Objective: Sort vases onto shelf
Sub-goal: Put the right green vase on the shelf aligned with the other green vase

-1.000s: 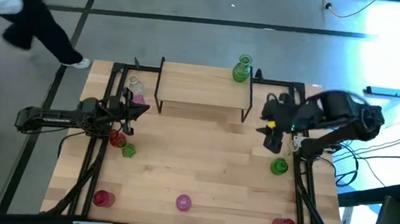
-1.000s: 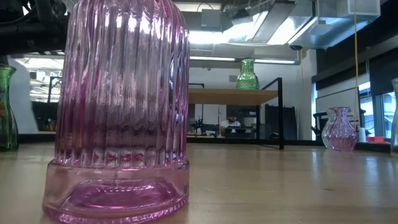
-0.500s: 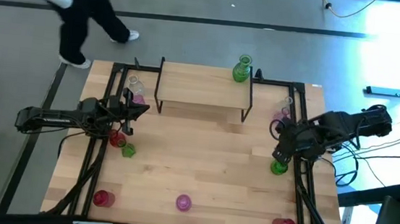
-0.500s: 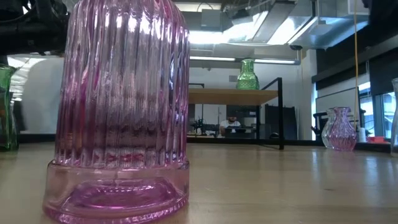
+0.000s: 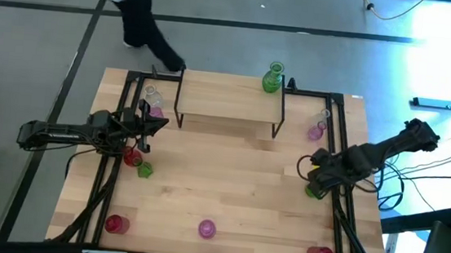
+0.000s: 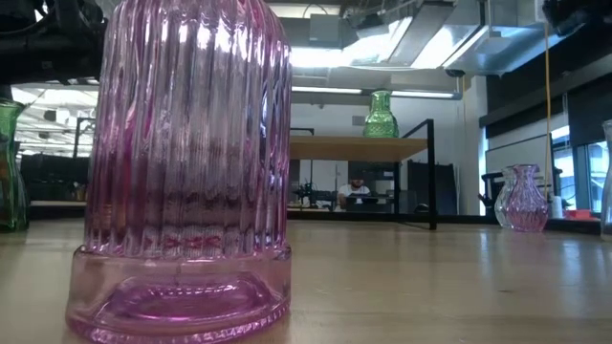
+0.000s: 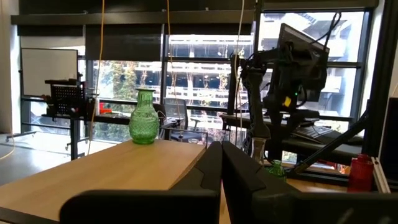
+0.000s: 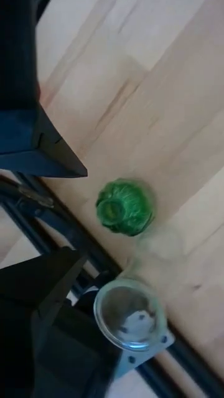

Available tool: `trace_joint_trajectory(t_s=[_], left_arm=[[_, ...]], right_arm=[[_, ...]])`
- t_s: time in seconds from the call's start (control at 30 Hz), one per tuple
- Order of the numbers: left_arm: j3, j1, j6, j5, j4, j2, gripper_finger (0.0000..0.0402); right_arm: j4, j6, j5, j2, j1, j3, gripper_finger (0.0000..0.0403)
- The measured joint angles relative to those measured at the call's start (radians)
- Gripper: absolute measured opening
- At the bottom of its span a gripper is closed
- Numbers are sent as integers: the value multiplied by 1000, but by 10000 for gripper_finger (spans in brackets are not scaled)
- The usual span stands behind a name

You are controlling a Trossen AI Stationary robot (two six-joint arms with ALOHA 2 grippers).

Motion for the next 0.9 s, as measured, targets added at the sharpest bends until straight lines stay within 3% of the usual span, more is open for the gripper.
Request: trace_joint_trajectory(t_s=[0.5, 0.9], left_arm=[[0, 0, 0, 0, 0, 0, 0], [0, 0, -4, 0, 0, 0, 0]], right_arm=[[142, -49, -8, -10, -3, -102, 184], [184, 17, 11, -131, -2, -196, 184]])
